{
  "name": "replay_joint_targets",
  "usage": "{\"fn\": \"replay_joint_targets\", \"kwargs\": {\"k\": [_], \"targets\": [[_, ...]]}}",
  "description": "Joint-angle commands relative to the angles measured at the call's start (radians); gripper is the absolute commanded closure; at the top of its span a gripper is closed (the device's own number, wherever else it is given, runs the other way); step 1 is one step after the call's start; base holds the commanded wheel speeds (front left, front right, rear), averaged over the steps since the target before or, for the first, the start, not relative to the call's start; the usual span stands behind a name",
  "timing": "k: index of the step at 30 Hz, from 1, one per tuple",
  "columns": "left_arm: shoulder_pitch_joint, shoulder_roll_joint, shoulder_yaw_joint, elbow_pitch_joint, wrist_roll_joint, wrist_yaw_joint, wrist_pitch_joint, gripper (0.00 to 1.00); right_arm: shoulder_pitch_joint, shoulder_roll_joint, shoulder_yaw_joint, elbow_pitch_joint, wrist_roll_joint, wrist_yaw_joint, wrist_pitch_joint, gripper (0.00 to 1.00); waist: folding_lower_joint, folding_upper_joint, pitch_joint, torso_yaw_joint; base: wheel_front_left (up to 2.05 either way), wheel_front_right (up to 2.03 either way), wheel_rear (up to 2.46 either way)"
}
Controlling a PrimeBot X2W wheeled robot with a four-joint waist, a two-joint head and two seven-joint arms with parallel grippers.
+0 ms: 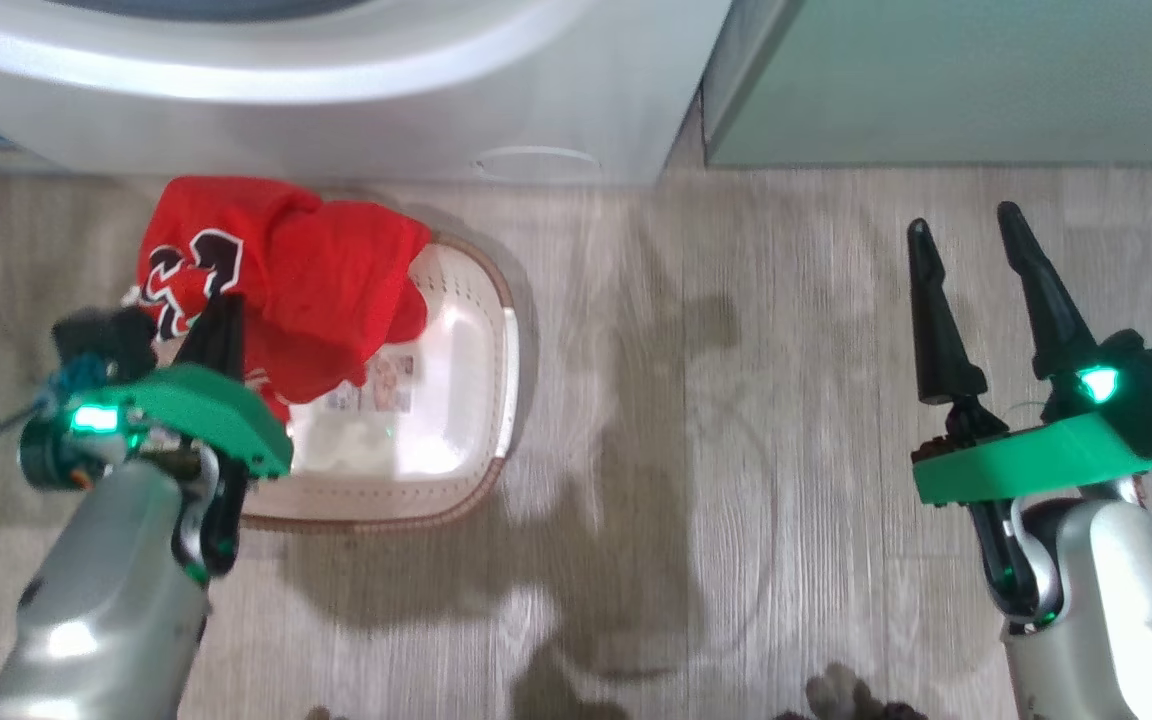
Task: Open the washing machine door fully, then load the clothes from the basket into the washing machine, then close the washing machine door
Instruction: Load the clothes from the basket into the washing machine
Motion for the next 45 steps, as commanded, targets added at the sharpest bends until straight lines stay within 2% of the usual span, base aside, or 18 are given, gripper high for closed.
{"fn": "replay_joint_targets", "kwargs": {"k": [1,5,10,23,31,45], "targets": [[0.04,0.049,0.057,-0.082,0.028,0.02,-0.014,1.0,0.018,-0.002,0.015,-0.037,0.0,0.0,0.004,0.0,0.0001,-0.0001,-0.042,0.016,0.0,0.0,0.0],[0.128,0.06,0.116,-0.287,0.097,0.066,-0.014,1.0,0.022,-0.002,0.014,-0.035,0.001,0.0,0.008,0.0,0.0001,-0.0001,-0.085,0.016,0.0,0.0,0.0],[0.199,0.08,0.152,-0.462,0.158,0.099,-0.014,1.0,0.028,-0.002,0.01,-0.021,-0.003,0.0,0.015,0.0,0.0001,-0.0001,-0.144,0.014,0.0,0.0,0.0],[0.388,0.134,0.14,-0.724,0.228,0.165,0.001,1.0,0.13,-0.002,-0.002,0.009,-0.003,0.0,0.033,0.0,0.0001,-0.0001,-0.309,-0.014,0.0,0.0,0.0],[0.494,0.149,0.124,-0.836,0.235,0.195,0.025,1.0,0.206,-0.002,-0.029,-0.026,0.005,0.0,0.056,0.0,0.0001,-0.0001,-0.378,-0.024,0.0,0.0,0.0],[0.567,0.164,0.108,-0.891,0.236,0.22,0.055,1.0,0.264,-0.002,-0.04,-0.072,0.01,0.0,0.086,0.0,0.0001,-0.0001,-0.43,-0.033,0.0,0.0,0.0]]}}
